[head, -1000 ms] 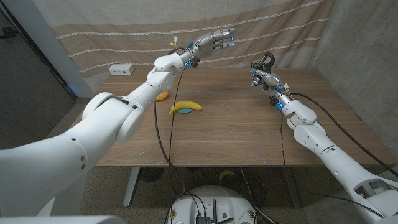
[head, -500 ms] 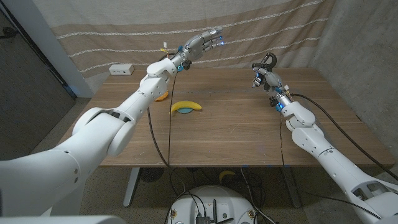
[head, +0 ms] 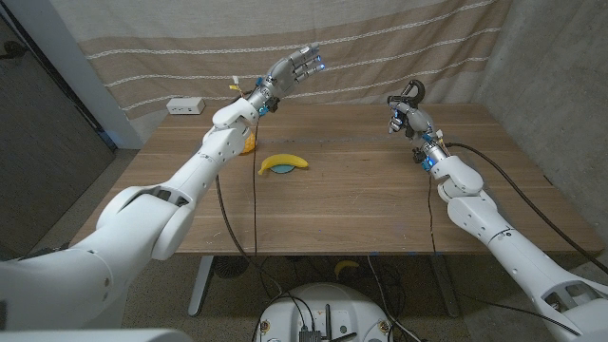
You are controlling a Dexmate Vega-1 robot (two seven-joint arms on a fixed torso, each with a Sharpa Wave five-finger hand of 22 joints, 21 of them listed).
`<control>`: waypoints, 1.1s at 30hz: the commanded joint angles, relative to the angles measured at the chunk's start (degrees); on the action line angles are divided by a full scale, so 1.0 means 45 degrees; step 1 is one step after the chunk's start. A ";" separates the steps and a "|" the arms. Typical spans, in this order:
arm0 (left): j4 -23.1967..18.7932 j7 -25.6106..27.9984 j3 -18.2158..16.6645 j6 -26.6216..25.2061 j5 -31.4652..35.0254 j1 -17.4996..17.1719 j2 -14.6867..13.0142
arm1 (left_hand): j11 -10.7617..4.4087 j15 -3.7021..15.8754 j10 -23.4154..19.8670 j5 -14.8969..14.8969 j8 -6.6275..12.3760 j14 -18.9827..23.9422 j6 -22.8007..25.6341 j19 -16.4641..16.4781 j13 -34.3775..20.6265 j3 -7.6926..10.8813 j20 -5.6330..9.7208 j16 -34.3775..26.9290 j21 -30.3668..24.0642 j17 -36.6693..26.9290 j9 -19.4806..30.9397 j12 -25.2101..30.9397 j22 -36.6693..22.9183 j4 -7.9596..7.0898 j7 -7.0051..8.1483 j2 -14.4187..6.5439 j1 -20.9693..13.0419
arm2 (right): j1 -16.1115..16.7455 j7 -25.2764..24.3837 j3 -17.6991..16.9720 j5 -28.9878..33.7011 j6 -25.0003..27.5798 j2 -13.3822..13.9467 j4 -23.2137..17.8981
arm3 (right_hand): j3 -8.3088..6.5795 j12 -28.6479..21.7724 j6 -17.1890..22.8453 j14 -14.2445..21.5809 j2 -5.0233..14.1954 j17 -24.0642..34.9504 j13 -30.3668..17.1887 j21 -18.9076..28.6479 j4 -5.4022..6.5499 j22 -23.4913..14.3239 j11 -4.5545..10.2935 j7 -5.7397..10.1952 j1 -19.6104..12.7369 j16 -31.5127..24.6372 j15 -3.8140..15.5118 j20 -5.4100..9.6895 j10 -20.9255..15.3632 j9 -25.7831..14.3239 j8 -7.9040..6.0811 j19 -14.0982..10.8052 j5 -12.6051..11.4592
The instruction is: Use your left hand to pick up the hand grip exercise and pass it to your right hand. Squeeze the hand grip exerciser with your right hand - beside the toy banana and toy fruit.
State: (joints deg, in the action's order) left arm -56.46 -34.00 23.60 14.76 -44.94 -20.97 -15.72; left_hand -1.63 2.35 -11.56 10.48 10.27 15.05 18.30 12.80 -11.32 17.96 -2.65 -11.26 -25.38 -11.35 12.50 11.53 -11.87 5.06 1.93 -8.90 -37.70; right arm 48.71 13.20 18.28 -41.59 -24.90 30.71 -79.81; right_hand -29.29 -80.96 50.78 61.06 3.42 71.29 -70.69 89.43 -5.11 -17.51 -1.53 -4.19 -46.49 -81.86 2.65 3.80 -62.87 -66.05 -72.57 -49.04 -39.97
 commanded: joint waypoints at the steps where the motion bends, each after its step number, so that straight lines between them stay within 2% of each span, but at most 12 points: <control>1: -0.1032 0.0664 -0.0475 -0.0431 -0.0778 -0.1006 -0.0504 | 0.0082 -0.0104 0.0082 0.0088 -0.0045 0.0041 -0.0185 -0.0073 -0.0037 0.0005 -0.0060 -0.0102 -0.0001 -0.0020 -0.0024 0.0057 -0.0047 -0.0138 -0.0056 -0.0010 0.0198 | 0.0098 -0.0374 0.0039 0.0164 0.0240 0.0175 -0.0277 | -0.0113 -0.1969 0.3777 0.1958 0.0608 0.0013 -0.0026 0.0082 -0.0007 -0.0188 0.1234 -0.0583 0.0794 -0.2004 0.2014 0.0036 -0.2662 -0.0097 -0.0751 -0.0286 0.0092; 6: -0.1400 0.0973 -0.0614 -0.0553 -0.0953 -0.1386 -0.0713 | 0.0166 -0.0145 0.0140 0.0099 -0.0050 0.0020 -0.0299 -0.0120 -0.0037 0.0002 -0.0067 -0.0096 0.0007 -0.0024 -0.0061 0.0039 -0.0053 -0.0177 -0.0046 -0.0026 0.0347 | 0.0173 -0.0643 0.0008 0.0269 0.0336 0.0254 -0.0397 | -0.0155 -0.1968 0.3730 0.2012 0.0687 0.0019 -0.0028 0.0027 -0.0069 -0.0340 0.1233 -0.0604 0.1029 -0.2012 0.1997 0.0027 -0.2681 -0.0304 -0.0886 -0.0285 0.0217; 7: -0.1462 0.1009 -0.0632 -0.0586 -0.0982 -0.1454 -0.0762 | 0.0171 -0.0147 0.0145 0.0101 -0.0048 0.0024 -0.0313 -0.0138 -0.0036 0.0002 -0.0068 -0.0098 0.0013 -0.0024 -0.0067 0.0038 -0.0054 -0.0182 -0.0039 -0.0028 0.0370 | 0.0193 -0.0687 -0.0007 0.0259 0.0335 0.0246 -0.0405 | -0.0167 -0.1967 0.3773 0.2017 0.0707 0.0019 -0.0028 0.0002 -0.0088 -0.0340 0.1204 -0.0610 0.1074 -0.2012 0.1996 0.0035 -0.2676 -0.0177 -0.0822 -0.0290 0.0246; 18: -0.2328 0.1638 -0.0859 -0.1017 -0.1316 -0.2266 -0.1274 | 0.0178 -0.0268 0.0358 0.0101 -0.0100 -0.0116 -0.0742 -0.0274 -0.0033 -0.0019 -0.0133 -0.0057 0.0039 -0.0038 -0.0154 -0.0024 -0.0069 -0.0316 0.0149 -0.0068 0.0784 | 0.0432 -0.1140 -0.0230 0.0369 0.0282 0.0402 -0.0467 | -0.0245 -0.1972 0.3764 0.2081 0.0809 0.0015 -0.0027 0.0030 -0.0170 -0.0475 0.1168 -0.0587 0.1277 -0.2011 0.2008 0.0056 -0.2718 -0.0300 -0.0931 -0.0400 0.0352; 27: -0.2861 0.1877 -0.1028 -0.1537 -0.1726 -0.2823 -0.1657 | 0.0204 -0.0497 0.0859 0.0079 -0.0095 -0.0532 -0.1210 -0.0763 -0.0009 -0.0017 -0.0325 0.0061 0.0209 -0.0039 -0.0278 -0.0145 -0.0064 -0.0473 0.0438 -0.0098 0.1366 | 0.0573 -0.1600 -0.0382 0.0538 -0.0044 0.0283 -0.0444 | -0.0290 -0.1978 0.3748 0.2109 0.0841 0.0018 -0.0028 0.0017 -0.0231 -0.0592 0.1170 -0.0610 0.1410 -0.2016 0.1999 0.0037 -0.2747 -0.0332 -0.0970 -0.0378 0.0415; 33: -0.3188 0.1959 -0.1151 -0.1701 -0.1920 -0.3176 -0.1902 | 0.0148 -0.0532 0.1104 0.0047 -0.0089 -0.0883 -0.1464 -0.1092 0.0018 -0.0008 -0.0386 0.0139 0.0336 -0.0028 -0.0352 -0.0168 -0.0051 -0.0577 0.0470 -0.0119 0.1727 | 0.0685 -0.2041 -0.0453 0.0712 -0.0091 0.0244 -0.0575 | -0.0311 -0.1972 0.3747 0.2123 0.0847 0.0020 -0.0028 -0.0008 -0.0273 -0.0603 0.1167 -0.0641 0.1469 -0.2020 0.1998 0.0016 -0.2732 -0.0326 -0.0978 -0.0377 0.0448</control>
State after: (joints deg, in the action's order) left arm -68.03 -26.23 19.37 8.87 -51.89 -32.41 -22.27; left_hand -0.91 -0.10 -6.92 10.63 9.93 11.55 12.16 8.39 -11.18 17.82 -4.41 -10.79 -24.15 -11.33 10.91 10.80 -11.98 3.02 4.00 -9.27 -30.53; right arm 50.95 6.88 16.91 -39.49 -24.51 32.10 -81.75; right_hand -30.38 -81.25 50.79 61.64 3.57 71.23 -70.70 89.59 -6.09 -20.09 -1.54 -4.18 -43.77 -82.07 2.68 4.01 -63.47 -67.26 -74.35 -50.06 -38.13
